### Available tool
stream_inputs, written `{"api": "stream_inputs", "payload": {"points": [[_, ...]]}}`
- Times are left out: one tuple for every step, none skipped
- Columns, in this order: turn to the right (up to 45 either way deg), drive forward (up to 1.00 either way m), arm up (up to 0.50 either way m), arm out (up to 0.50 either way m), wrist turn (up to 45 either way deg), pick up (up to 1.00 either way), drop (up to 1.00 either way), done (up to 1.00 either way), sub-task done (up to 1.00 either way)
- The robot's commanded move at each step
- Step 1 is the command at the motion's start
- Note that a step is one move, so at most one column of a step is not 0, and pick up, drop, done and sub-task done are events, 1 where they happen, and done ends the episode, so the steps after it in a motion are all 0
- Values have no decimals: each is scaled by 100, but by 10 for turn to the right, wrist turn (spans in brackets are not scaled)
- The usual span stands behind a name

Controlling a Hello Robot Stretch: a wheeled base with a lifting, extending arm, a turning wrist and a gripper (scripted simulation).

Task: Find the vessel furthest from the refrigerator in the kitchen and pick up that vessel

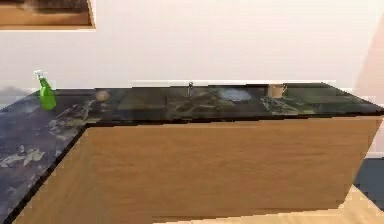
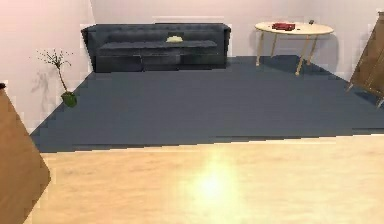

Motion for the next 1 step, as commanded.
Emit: {"api": "stream_inputs", "payload": {"points": [[450, 0, 0, 0, 0, 0, 0, 0, 0]]}}
